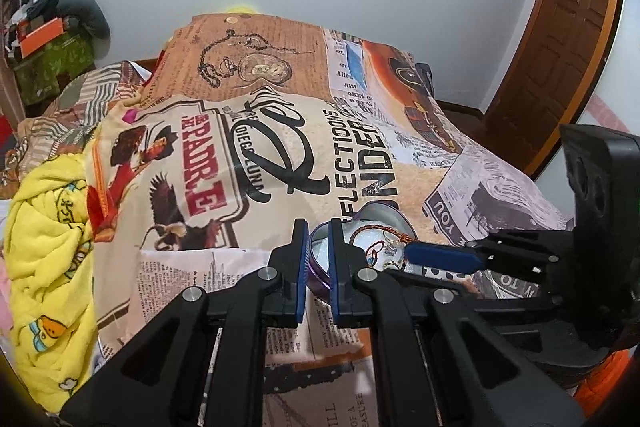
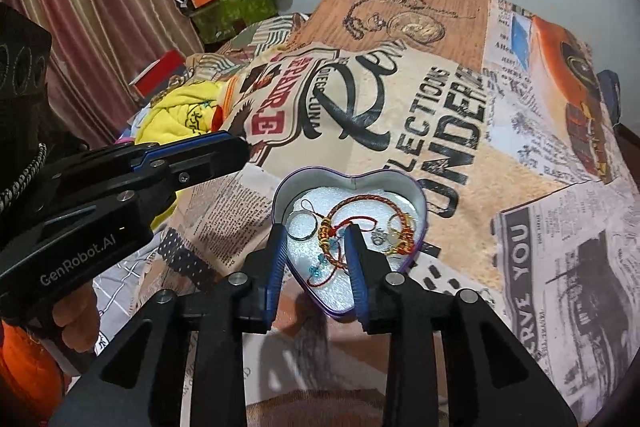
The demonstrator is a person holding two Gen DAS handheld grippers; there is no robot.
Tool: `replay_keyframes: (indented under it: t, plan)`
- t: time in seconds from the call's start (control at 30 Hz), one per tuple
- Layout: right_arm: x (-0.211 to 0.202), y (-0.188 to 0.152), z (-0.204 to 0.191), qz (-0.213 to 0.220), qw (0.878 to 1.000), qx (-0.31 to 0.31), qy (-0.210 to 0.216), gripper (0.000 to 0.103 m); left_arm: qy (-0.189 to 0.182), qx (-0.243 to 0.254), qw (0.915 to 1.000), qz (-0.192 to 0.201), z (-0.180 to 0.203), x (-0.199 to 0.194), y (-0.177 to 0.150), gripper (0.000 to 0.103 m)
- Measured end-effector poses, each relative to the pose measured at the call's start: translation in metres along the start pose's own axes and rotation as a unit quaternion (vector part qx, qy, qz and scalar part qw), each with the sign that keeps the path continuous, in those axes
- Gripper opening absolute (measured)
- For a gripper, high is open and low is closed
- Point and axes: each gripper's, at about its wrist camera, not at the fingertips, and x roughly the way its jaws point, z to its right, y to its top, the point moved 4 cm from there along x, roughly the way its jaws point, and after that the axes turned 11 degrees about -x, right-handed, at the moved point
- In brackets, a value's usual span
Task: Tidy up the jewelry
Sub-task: 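Carry the bracelet and charm over the heart tin and open both grippers, then move both grippers away from the tin toward the silver ring and earrings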
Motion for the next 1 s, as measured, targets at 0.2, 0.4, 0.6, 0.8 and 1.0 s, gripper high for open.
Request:
replay_keyframes:
  t: [0.2, 0.4, 0.6, 0.8, 1.0]
  plan:
    - [-0.019, -0.001, 0.008, 0.014, 1.0, 0.005, -0.022, 0.028, 0.012, 0.008, 0.9999, 0.007, 0.009, -0.012, -0.002, 0.022]
    - [-0.041, -0.009, 0.021, 0.026, 0.998, 0.018, -0.046, 0.028, 0.017, 0.022, 0.9996, 0.01, 0.024, -0.021, -0.006, 0.03]
    - [-0.061, -0.023, 0.039, 0.031, 0.996, 0.032, -0.078, 0.028, 0.01, 0.037, 0.9993, 0.004, 0.047, -0.022, -0.013, 0.033]
    - [-0.079, -0.045, 0.064, 0.027, 0.992, 0.059, -0.106, 0.028, -0.005, 0.051, 0.9986, -0.014, 0.072, -0.013, -0.024, 0.033]
    - [-0.098, -0.07, 0.094, 0.021, 0.986, 0.09, -0.135, 0.028, -0.023, 0.074, 0.9962, -0.039, 0.1, 0.0, -0.038, 0.033]
